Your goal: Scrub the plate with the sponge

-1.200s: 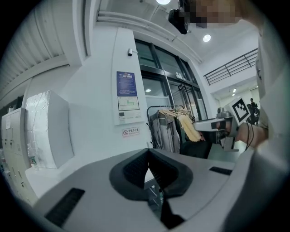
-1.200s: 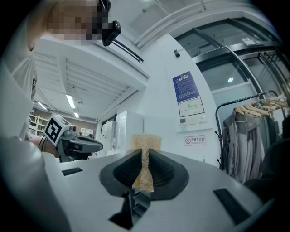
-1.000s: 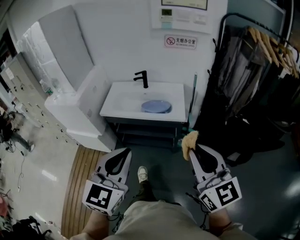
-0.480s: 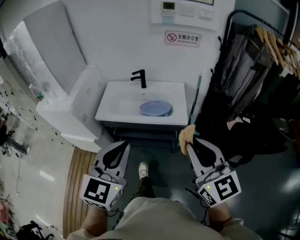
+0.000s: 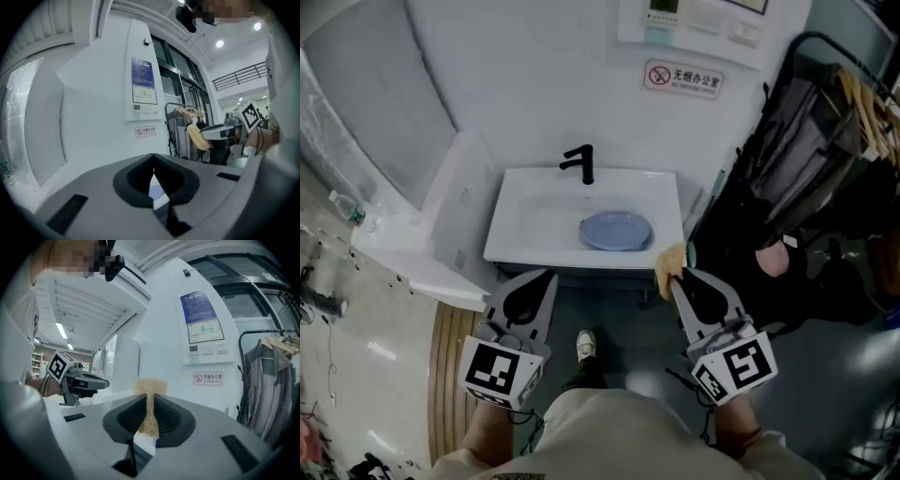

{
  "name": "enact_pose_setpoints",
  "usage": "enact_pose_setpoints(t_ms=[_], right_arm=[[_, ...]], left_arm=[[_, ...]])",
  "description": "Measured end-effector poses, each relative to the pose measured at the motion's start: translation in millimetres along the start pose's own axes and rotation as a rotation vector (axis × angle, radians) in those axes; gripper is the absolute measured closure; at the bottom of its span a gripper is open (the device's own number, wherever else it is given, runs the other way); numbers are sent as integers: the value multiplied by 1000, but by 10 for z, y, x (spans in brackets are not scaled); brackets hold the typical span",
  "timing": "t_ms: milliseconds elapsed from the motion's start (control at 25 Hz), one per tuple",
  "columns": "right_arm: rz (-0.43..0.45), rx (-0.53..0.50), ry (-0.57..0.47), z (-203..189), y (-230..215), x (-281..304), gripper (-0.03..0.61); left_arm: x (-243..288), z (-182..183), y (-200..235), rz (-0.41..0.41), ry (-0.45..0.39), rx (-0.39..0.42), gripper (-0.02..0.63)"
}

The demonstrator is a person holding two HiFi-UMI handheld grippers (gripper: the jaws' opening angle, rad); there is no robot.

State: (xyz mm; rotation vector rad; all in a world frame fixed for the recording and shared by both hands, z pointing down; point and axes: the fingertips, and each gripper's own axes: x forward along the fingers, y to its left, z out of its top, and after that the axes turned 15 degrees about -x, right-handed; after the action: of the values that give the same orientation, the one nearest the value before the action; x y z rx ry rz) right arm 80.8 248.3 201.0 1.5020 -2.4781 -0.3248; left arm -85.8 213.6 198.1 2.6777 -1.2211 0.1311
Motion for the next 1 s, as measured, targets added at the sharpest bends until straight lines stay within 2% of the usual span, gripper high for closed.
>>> enact_pose_setpoints(t_ms=[200, 440, 720, 1000], right_arm=[[-8, 10, 42, -15, -90, 593, 522], [-24, 9, 64, -4, -228, 1216, 522], [-30, 17, 83, -118, -363, 1747, 522], [-27, 30, 152, -395, -556, 2000, 522]], left_arm=[[321, 137, 591, 8, -5, -16, 607], [690, 169, 1071, -35, 32, -32, 607], [1082, 80, 1419, -76, 79, -40, 607], [1391, 113, 1651, -50, 79, -73, 607]])
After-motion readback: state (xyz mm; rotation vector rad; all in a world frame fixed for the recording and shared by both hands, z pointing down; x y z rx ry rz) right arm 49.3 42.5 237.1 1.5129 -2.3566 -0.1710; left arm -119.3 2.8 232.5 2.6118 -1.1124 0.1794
